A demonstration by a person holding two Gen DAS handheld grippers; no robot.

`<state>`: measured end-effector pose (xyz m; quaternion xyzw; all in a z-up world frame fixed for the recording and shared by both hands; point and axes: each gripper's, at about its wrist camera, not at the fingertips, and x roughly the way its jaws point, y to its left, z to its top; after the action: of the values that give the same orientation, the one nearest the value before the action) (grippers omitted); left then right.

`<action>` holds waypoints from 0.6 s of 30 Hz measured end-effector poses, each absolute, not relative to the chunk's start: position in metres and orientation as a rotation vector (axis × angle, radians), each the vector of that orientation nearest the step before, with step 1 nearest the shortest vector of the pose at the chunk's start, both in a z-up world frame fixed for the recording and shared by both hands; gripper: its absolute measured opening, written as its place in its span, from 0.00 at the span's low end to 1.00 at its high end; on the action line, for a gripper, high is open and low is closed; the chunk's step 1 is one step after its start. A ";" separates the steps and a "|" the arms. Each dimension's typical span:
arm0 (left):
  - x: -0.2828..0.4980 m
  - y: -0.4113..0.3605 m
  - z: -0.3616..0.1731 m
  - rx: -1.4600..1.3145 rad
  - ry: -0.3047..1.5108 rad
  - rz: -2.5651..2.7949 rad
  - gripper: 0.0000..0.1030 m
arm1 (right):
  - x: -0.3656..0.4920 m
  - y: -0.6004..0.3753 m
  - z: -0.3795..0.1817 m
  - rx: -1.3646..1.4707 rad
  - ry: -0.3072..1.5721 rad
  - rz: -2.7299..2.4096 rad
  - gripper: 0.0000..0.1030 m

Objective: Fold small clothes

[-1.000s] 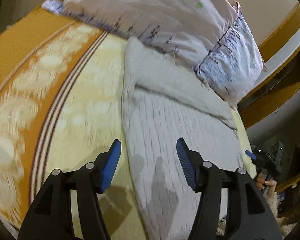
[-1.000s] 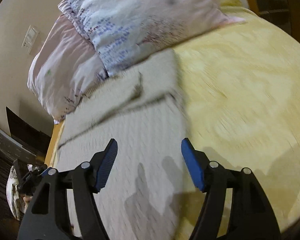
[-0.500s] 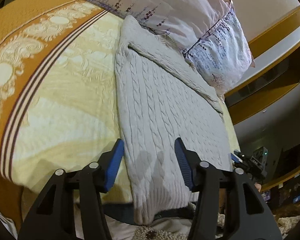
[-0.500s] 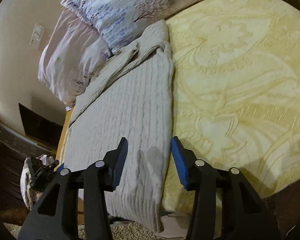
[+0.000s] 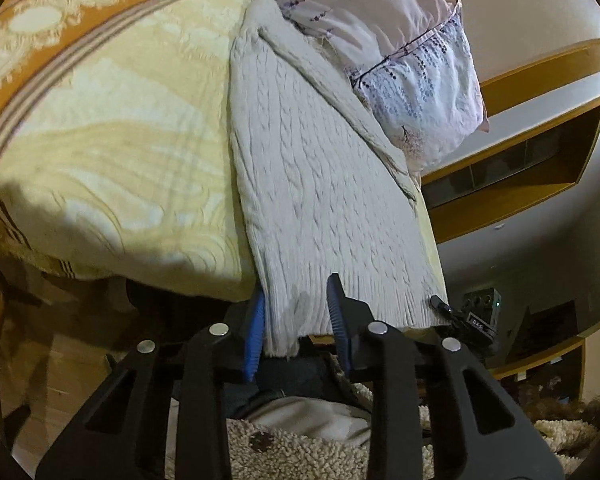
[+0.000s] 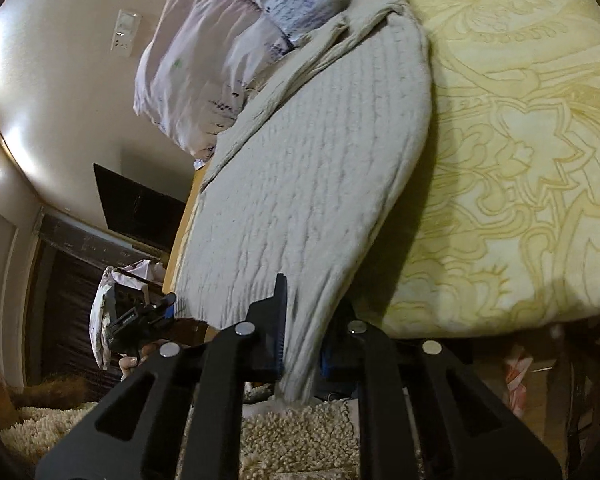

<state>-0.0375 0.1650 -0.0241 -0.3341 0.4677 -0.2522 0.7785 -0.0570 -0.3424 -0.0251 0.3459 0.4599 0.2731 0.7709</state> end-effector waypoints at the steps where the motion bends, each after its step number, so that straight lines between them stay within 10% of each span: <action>1: -0.037 0.163 -0.025 -0.723 1.017 -0.546 0.25 | -0.057 -0.342 -0.025 0.746 0.996 0.594 0.12; 5: -0.033 0.159 -0.019 -0.718 1.007 -0.560 0.09 | -0.056 -0.338 -0.016 0.709 0.955 0.576 0.08; 18: 0.016 0.178 0.044 -0.599 0.794 -0.453 0.07 | -0.036 -0.340 0.065 0.446 0.586 0.397 0.07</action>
<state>0.0160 0.1776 0.0439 -0.2848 0.3775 -0.2155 0.8544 -0.0355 -0.3397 0.0653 0.2167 0.2845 0.1928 0.9137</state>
